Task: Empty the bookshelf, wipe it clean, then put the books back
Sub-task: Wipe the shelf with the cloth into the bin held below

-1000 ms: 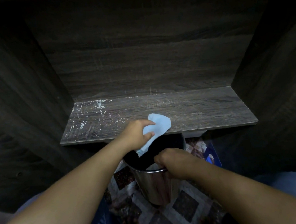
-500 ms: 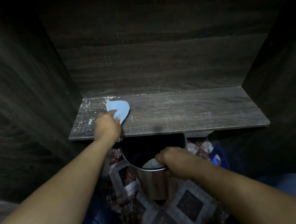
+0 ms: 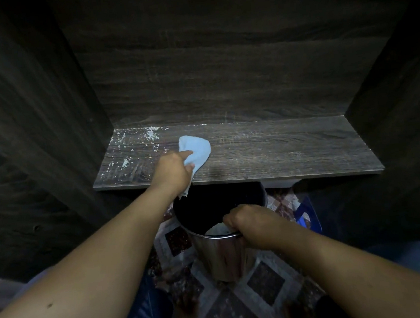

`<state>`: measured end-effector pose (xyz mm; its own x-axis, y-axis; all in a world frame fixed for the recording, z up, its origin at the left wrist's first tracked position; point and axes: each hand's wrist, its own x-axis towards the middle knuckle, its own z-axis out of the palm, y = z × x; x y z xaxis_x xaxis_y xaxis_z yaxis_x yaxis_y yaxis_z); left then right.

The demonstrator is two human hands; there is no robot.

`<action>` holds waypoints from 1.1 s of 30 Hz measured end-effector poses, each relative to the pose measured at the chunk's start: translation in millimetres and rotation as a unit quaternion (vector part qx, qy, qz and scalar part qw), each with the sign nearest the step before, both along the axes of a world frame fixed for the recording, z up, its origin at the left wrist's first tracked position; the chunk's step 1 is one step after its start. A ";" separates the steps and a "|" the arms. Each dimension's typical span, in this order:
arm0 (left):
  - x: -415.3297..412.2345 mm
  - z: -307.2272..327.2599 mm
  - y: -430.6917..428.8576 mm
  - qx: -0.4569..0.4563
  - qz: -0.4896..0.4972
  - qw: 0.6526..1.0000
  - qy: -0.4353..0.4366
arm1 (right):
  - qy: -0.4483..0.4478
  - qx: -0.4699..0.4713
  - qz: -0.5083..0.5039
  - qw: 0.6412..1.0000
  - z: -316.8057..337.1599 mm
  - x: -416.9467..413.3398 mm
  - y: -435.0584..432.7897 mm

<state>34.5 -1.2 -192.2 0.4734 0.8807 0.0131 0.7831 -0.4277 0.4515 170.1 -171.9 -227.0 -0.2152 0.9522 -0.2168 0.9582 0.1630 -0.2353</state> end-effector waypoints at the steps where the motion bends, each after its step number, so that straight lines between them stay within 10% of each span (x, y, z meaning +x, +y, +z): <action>1: 3.0 0.2 -1.2 -0.003 -0.009 1.000 0.006 | -0.002 -0.002 -0.002 1.000 0.2 0.5 -0.6; 19: 11.9 26.5 -12.6 -0.198 -0.224 0.954 -0.023 | -0.016 -0.006 -0.009 1.000 7.2 3.3 -5.9; 26: 10.7 23.3 3.5 0.048 -0.144 0.983 -0.108 | -0.020 0.002 -0.009 1.000 1.1 5.5 -6.7; 33: 12.2 -11.3 0.9 0.005 -0.153 0.988 0.004 | -0.023 0.005 -0.007 1.000 3.6 6.0 -7.6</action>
